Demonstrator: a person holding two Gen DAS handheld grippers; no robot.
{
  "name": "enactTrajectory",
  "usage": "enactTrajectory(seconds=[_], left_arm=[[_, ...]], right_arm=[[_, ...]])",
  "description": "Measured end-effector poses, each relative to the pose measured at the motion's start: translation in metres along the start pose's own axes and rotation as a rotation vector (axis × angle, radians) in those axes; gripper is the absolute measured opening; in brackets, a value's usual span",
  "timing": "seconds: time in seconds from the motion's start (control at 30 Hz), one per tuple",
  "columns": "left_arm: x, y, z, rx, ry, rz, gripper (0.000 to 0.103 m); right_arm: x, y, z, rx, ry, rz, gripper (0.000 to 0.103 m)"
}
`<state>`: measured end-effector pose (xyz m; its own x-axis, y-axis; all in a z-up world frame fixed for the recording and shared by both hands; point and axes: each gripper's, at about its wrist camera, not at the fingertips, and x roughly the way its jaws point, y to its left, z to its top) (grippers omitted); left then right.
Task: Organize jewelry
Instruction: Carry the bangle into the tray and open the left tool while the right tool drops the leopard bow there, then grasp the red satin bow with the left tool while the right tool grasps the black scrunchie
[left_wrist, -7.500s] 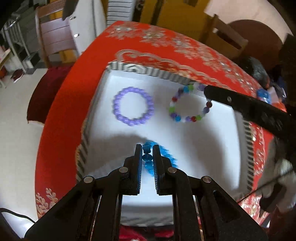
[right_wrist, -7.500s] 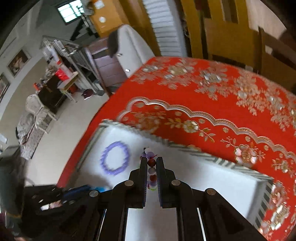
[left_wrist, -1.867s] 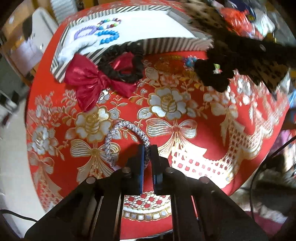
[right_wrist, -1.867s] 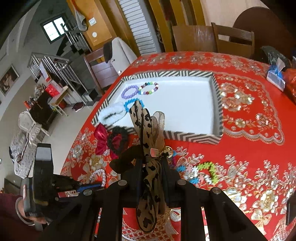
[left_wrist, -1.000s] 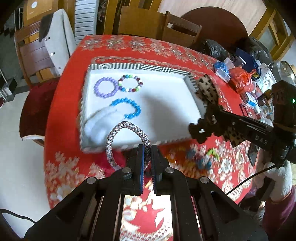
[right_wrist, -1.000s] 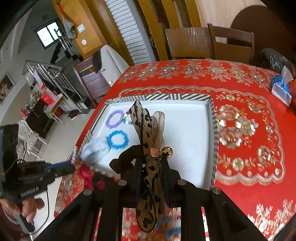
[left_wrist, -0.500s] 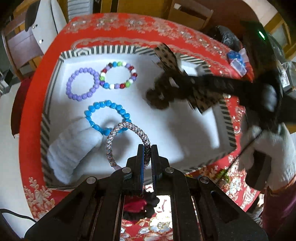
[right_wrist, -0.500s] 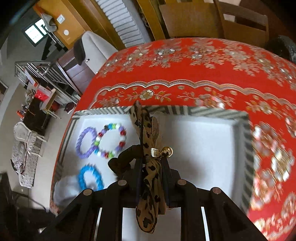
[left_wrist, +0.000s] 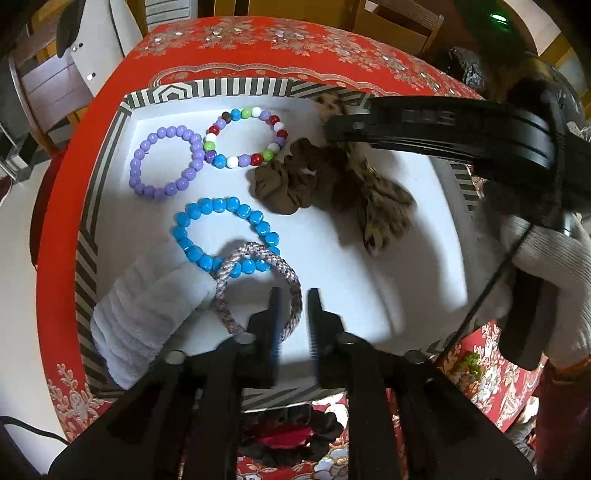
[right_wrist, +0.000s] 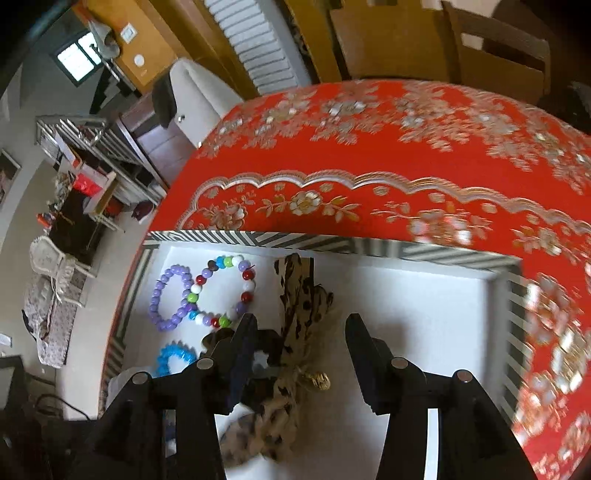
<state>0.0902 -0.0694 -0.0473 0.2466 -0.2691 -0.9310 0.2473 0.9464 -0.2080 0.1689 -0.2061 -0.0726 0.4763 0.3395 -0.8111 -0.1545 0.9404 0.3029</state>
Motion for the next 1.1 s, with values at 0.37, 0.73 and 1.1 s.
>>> enactTrajectory(seconds=[0.37,0.73,1.1], left_arm=[[-0.036,-0.001,-0.020,0.013,-0.085,0.020,0.041],[-0.078,0.003,-0.055,0.006,-0.175,0.082,0.041],[-0.113,0.005,-0.103,0.004,-0.234,0.121,0.042]], right_arm=[[-0.086,0.001,-0.058,0.059,-0.088,-0.019,0.048],[-0.116,0.049,-0.122,0.035,-0.114,-0.027,0.048],[-0.144,0.085,-0.162,-0.013,-0.152,-0.035,0.057]])
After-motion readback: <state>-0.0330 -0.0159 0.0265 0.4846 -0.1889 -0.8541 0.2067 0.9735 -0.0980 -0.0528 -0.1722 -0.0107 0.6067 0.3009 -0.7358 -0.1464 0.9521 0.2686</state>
